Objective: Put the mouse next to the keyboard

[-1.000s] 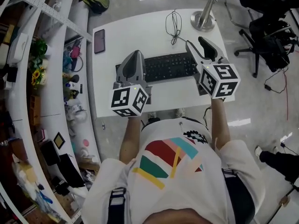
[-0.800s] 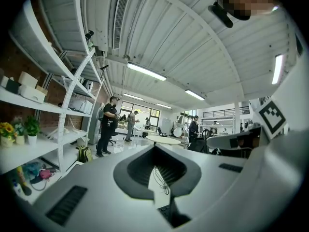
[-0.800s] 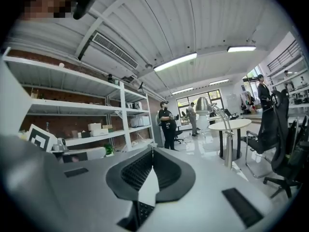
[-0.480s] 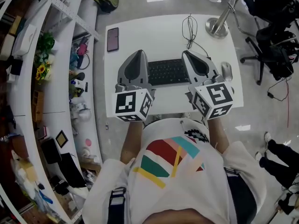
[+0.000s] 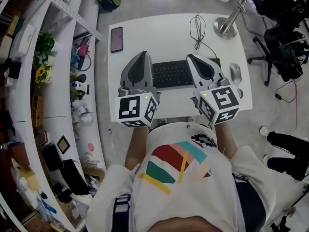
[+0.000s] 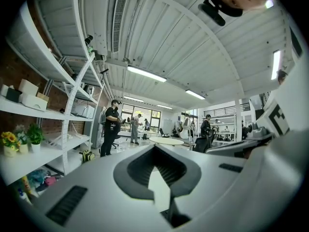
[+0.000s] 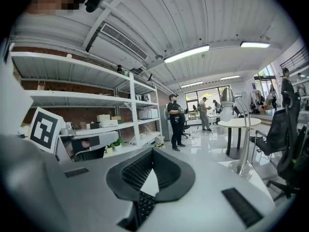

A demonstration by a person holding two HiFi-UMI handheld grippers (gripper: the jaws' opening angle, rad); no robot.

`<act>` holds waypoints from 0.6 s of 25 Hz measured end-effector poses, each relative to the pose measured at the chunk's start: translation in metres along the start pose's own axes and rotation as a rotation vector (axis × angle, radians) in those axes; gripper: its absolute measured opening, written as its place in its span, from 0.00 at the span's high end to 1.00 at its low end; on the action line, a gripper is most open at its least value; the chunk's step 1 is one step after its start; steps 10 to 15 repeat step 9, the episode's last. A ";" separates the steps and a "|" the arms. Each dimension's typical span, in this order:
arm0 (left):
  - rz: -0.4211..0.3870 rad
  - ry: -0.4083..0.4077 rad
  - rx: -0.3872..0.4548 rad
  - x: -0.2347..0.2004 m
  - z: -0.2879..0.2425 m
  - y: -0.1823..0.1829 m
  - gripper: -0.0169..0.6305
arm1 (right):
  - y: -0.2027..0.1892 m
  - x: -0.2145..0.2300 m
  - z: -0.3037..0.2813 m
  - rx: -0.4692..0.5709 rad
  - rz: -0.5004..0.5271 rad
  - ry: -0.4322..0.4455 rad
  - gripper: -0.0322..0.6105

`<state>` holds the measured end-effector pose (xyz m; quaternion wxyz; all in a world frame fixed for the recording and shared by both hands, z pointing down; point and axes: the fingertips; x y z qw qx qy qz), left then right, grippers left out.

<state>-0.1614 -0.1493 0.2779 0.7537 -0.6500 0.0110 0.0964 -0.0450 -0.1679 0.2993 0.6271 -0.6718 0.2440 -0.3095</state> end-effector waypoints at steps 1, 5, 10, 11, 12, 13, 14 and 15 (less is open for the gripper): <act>0.001 -0.001 0.001 0.001 0.000 0.000 0.91 | -0.001 0.001 0.001 -0.002 0.000 -0.002 0.93; 0.002 -0.002 0.001 0.001 0.001 0.000 0.91 | -0.003 0.003 0.002 -0.006 0.000 -0.008 0.93; 0.006 -0.001 -0.003 -0.001 0.004 -0.001 0.91 | -0.004 0.002 0.002 -0.006 -0.012 -0.012 0.93; 0.006 -0.001 -0.003 -0.001 0.004 -0.001 0.91 | -0.004 0.002 0.002 -0.006 -0.012 -0.012 0.93; 0.006 -0.001 -0.003 -0.001 0.004 -0.001 0.91 | -0.004 0.002 0.002 -0.006 -0.012 -0.012 0.93; 0.006 -0.001 -0.003 -0.001 0.004 -0.001 0.91 | -0.004 0.002 0.002 -0.006 -0.012 -0.012 0.93; 0.006 -0.001 -0.003 -0.001 0.004 -0.001 0.91 | -0.004 0.002 0.002 -0.006 -0.012 -0.012 0.93; 0.006 -0.001 -0.003 -0.001 0.004 -0.001 0.91 | -0.004 0.002 0.002 -0.006 -0.012 -0.012 0.93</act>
Point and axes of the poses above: the fingertips, and each gripper's own axes: z backward along the fingers, x to its right, y out of its top, and after that the axes turned 10 degrees about x, right-handed
